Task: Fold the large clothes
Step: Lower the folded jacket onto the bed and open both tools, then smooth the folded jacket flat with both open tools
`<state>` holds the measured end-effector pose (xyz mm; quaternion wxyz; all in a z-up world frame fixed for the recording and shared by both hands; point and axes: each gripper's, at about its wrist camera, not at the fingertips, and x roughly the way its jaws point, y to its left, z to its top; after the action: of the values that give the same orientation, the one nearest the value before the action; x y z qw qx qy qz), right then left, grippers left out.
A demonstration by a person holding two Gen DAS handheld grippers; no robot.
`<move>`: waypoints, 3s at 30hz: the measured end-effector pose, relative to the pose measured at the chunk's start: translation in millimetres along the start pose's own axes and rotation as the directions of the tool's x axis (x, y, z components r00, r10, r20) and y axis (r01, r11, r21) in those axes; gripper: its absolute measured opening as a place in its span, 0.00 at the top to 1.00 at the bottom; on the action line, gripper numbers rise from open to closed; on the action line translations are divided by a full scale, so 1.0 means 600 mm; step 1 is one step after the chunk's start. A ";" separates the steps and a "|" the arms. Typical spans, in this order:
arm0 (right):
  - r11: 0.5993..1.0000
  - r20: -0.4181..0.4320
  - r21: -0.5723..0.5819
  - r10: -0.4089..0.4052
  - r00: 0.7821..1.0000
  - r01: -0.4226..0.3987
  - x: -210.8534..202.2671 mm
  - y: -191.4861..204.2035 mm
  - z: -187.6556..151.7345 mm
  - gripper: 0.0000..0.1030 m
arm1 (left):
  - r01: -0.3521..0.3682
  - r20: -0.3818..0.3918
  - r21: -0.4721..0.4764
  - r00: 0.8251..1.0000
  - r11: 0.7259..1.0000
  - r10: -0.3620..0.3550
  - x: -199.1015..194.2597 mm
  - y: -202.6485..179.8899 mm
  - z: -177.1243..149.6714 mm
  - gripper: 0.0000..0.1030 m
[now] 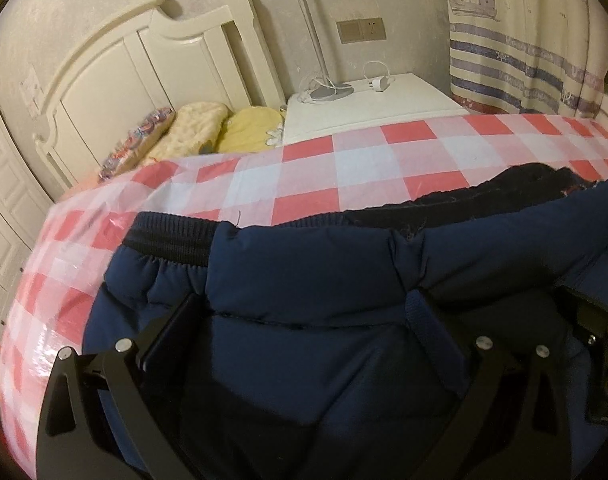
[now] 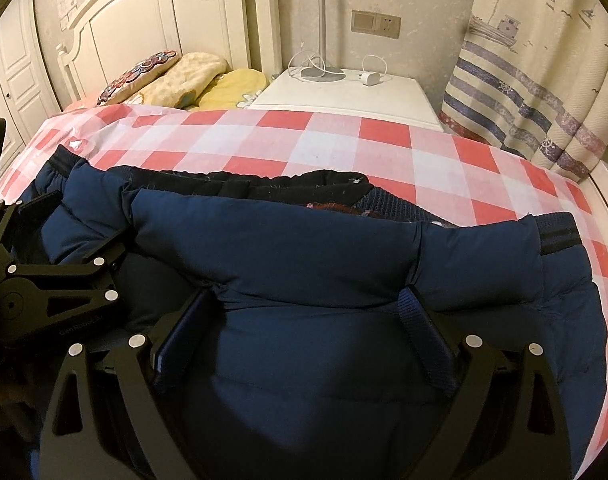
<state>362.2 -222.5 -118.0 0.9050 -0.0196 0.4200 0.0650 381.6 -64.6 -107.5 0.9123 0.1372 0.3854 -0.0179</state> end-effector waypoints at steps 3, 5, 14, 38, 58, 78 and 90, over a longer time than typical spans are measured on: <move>1.000 -0.009 0.000 0.005 1.000 -0.005 0.001 -0.002 0.002 0.10 | 0.104 -0.060 -0.056 0.992 0.993 -0.107 0.014 0.024 0.006 0.02; 0.998 -0.047 0.017 0.060 0.997 -0.059 0.000 -0.012 0.008 0.08 | 0.194 -0.138 -0.096 0.969 0.976 -0.206 0.023 0.050 0.019 0.02; 0.984 -0.027 0.175 -0.038 0.999 0.042 -0.030 -0.152 0.022 0.09 | 0.072 -0.116 -0.159 0.989 0.985 -0.091 0.037 0.150 0.025 0.02; 0.989 0.009 -0.145 0.016 1.000 -0.014 -0.106 0.038 -0.092 0.04 | 0.161 0.024 0.027 0.987 0.987 -0.161 -0.093 0.012 -0.086 0.02; 0.989 0.109 0.110 0.089 0.990 -0.101 -0.156 -0.141 -0.186 0.04 | 0.150 -0.025 -0.246 0.987 0.958 -0.161 -0.071 0.201 -0.146 0.02; 0.980 0.127 -0.193 -0.019 0.992 0.043 -0.206 0.093 -0.273 0.04 | 0.113 0.101 0.003 0.988 0.994 -0.113 -0.213 -0.026 -0.234 0.02; 0.997 0.153 -0.024 -0.068 0.986 0.072 -0.252 -0.009 -0.265 0.05 | 0.087 0.068 -0.028 0.994 0.996 -0.085 -0.260 0.035 -0.298 0.02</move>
<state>146.0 -257.7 -105.1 0.9357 -0.0426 0.3480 0.0407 150.0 -8.3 -111.1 0.9252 0.1055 0.3603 -0.0558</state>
